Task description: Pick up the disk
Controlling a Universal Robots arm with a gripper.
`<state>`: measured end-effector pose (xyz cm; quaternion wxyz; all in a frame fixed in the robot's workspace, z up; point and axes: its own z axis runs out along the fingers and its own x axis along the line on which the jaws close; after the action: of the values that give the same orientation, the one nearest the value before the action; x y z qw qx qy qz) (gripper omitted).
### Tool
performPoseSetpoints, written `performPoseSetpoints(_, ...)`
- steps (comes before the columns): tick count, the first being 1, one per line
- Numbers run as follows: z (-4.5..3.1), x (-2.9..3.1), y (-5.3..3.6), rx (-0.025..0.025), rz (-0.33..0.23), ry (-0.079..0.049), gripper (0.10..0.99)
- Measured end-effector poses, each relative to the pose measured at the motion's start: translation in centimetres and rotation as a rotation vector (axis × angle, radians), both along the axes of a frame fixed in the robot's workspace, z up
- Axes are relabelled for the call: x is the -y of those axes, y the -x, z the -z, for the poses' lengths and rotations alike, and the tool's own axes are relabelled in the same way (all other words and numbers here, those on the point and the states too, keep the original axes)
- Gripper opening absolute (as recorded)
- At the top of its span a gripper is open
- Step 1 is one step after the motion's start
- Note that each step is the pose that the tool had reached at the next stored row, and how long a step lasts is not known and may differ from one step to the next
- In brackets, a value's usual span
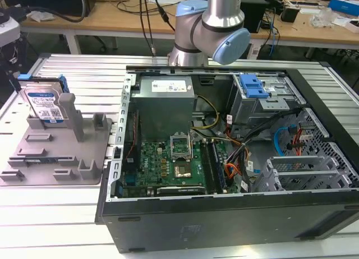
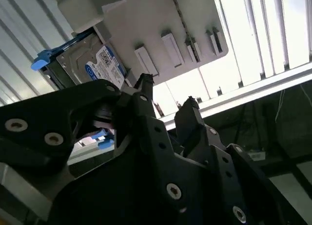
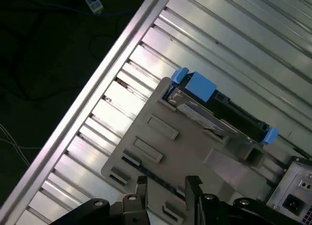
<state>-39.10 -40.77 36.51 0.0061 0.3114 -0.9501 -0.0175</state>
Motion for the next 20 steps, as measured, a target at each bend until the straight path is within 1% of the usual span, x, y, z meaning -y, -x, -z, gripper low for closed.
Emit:
performPoseSetpoints(2, 0.02, 0.00, 0.00, 0.0001, -0.051, 0.000, 0.541)
performPoseSetpoints(4, 0.02, 0.00, 0.00, 0.0001, -0.094, 0.000, 0.541)
performPoseSetpoints(6, 0.05, 0.00, 0.00, 0.0001, -0.153, 0.000, 0.541)
performPoseSetpoints(14, 0.12, 0.00, 0.00, 0.0002, -0.325, 0.001, 0.541)
performPoseSetpoints(15, 0.13, 0.00, 0.00, 0.0002, -0.370, 0.001, 0.541)
performPoseSetpoints(16, 0.15, 0.00, 0.00, 0.0002, -0.402, 0.001, 0.541)
performPoseSetpoints(20, 0.18, 0.00, 0.00, 0.0004, -0.480, 0.002, 0.541)
